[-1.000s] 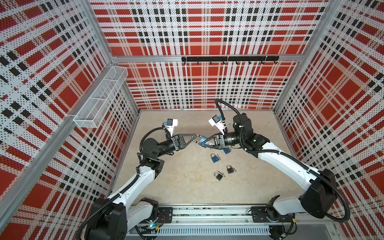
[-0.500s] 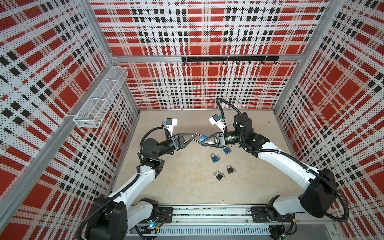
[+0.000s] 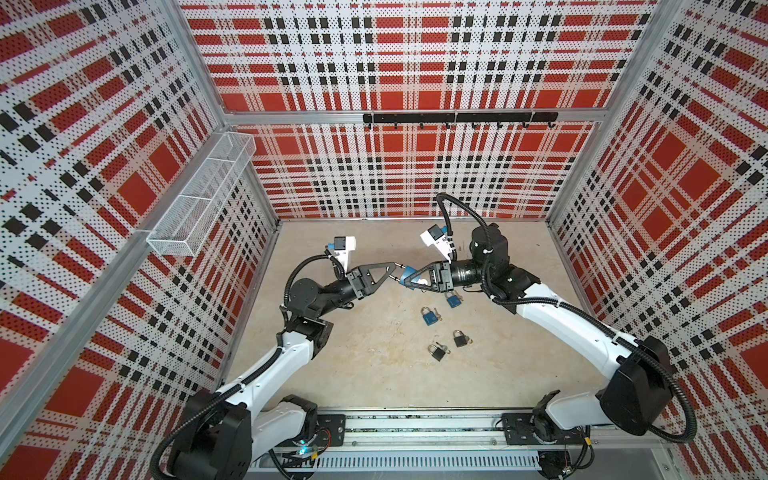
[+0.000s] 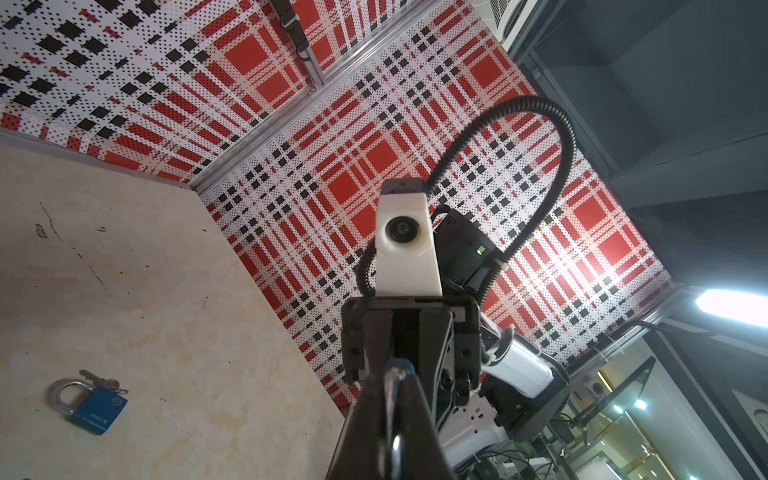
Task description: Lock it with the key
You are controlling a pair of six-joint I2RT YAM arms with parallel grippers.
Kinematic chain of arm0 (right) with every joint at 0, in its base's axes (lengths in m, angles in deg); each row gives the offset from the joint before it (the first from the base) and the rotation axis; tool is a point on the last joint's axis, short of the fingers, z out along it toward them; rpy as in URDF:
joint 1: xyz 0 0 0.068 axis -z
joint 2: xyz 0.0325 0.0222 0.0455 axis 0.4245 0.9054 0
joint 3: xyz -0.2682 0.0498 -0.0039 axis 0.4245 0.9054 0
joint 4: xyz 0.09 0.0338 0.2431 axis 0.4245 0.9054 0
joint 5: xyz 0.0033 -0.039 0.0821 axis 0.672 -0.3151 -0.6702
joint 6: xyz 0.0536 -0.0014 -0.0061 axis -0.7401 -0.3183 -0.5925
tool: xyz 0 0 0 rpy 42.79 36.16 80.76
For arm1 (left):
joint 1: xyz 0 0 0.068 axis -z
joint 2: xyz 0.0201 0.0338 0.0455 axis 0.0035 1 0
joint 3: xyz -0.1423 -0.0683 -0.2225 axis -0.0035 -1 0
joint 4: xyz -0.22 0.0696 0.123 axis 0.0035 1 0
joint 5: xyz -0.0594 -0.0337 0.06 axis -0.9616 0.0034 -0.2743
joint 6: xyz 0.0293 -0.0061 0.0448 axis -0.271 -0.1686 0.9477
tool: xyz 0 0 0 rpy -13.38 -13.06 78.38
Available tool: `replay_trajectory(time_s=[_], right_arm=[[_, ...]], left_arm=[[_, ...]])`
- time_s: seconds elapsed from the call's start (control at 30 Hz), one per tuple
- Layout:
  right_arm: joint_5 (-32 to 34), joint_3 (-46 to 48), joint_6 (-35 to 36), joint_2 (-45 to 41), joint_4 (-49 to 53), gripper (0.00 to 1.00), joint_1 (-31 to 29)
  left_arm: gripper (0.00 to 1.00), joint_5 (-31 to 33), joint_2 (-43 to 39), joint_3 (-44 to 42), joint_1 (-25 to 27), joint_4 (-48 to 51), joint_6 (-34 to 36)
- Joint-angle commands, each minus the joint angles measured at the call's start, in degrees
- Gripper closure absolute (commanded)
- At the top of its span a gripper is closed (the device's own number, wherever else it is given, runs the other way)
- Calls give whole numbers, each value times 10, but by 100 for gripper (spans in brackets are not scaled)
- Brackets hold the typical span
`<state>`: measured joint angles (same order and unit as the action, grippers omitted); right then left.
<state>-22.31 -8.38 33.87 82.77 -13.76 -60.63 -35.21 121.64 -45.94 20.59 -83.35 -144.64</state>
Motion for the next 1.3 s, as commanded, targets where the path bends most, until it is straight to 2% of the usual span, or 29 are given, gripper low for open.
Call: replay_trajectory(time_s=[0.0, 0.5, 0.97, 1.17, 1.27], right_arm=[[-5, -15, -5, 7, -120, 100, -13], [14, -21, -16, 20, -150, 100, -10], [18, -31, -16, 36, -152, 100, -9], [17, -34, -21, 42, -157, 100, -8], [18, -35, -21, 42, -155, 100, -8]], left_arm=[[100, -34, 6, -21, 48, 24, 9], [100, 21, -25, -73, 123, 42, 17], [100, 50, -15, -68, 189, 72, 43], [100, 80, 1, -71, 234, 72, 47], [100, 92, -1, -72, 240, 72, 49]])
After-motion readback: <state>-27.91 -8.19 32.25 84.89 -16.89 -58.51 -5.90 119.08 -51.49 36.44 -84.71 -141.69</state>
